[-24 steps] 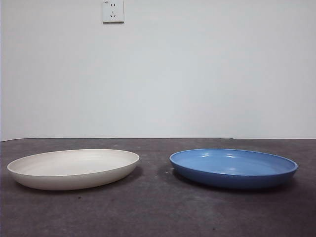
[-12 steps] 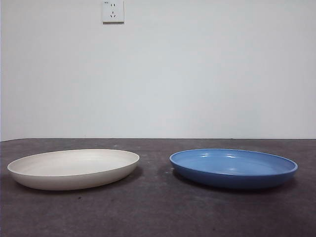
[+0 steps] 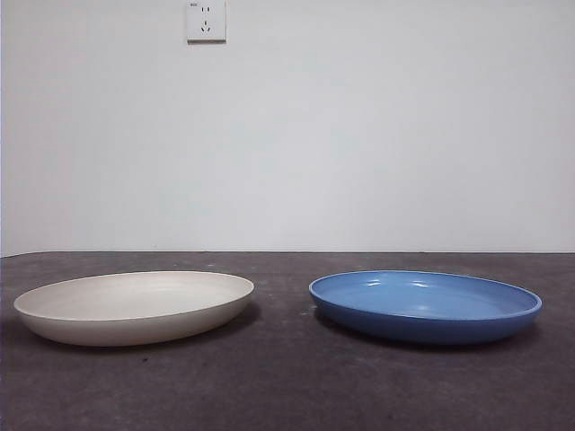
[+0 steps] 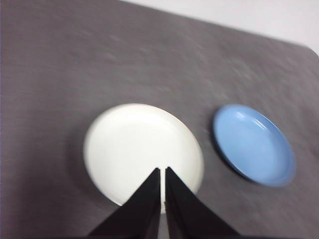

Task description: Pick up the white plate, put it on the blue plate, put it on desk

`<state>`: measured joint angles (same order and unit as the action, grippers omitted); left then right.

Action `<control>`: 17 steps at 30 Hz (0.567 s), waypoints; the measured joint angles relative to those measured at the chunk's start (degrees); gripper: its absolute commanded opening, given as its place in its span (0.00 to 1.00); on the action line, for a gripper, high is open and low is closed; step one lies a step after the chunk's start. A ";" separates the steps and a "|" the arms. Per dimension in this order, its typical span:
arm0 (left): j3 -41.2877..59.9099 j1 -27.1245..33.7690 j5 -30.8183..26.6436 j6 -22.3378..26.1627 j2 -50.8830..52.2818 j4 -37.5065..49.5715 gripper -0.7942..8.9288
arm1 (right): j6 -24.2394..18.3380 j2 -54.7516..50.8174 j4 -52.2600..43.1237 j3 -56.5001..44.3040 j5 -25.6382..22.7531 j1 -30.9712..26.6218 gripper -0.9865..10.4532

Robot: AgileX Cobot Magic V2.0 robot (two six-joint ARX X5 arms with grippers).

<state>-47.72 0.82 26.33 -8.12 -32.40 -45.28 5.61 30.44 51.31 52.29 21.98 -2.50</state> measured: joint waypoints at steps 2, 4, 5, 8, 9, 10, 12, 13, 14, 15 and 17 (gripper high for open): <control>-2.05 -1.25 2.14 1.27 -2.78 -1.79 0.10 | -2.43 3.06 3.63 3.02 1.09 0.33 0.09; -3.61 -3.10 3.21 2.38 -5.18 -3.78 0.10 | -4.70 5.79 6.97 5.51 2.19 1.03 0.09; -4.24 -4.20 3.45 3.02 -6.19 -5.20 0.10 | -5.62 6.82 8.31 6.40 2.32 1.51 0.09; -5.31 -7.04 3.63 4.57 -8.52 -8.74 0.10 | -7.45 9.51 11.52 8.11 2.40 3.50 0.09; -5.35 -7.74 3.63 4.79 -8.87 -9.33 0.10 | -7.82 10.12 12.28 8.24 2.40 4.20 0.09; -5.35 -8.44 3.63 5.18 -9.14 -9.77 0.10 | -8.13 10.51 13.00 8.24 2.40 4.87 0.09; -5.35 -9.42 3.63 5.86 -9.31 -9.86 0.11 | -8.44 10.99 14.01 8.24 2.43 5.88 0.09; -5.38 -9.70 3.63 5.97 -9.29 -9.75 0.13 | -8.55 11.17 14.08 8.24 2.43 6.27 0.09; -5.38 -9.75 3.63 6.05 -9.27 -9.68 0.16 | -8.63 11.17 14.01 8.24 2.43 6.49 0.11; -5.38 -9.75 3.61 6.12 -9.27 -9.68 0.22 | -8.68 11.17 14.03 8.24 2.40 6.69 0.16; -5.38 -9.73 3.61 6.12 -9.27 -9.70 0.39 | -8.79 11.17 14.01 8.26 2.25 6.78 0.34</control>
<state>-53.10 -8.91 29.93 -2.00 -41.67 -54.98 -3.18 41.60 65.32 60.55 24.23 4.27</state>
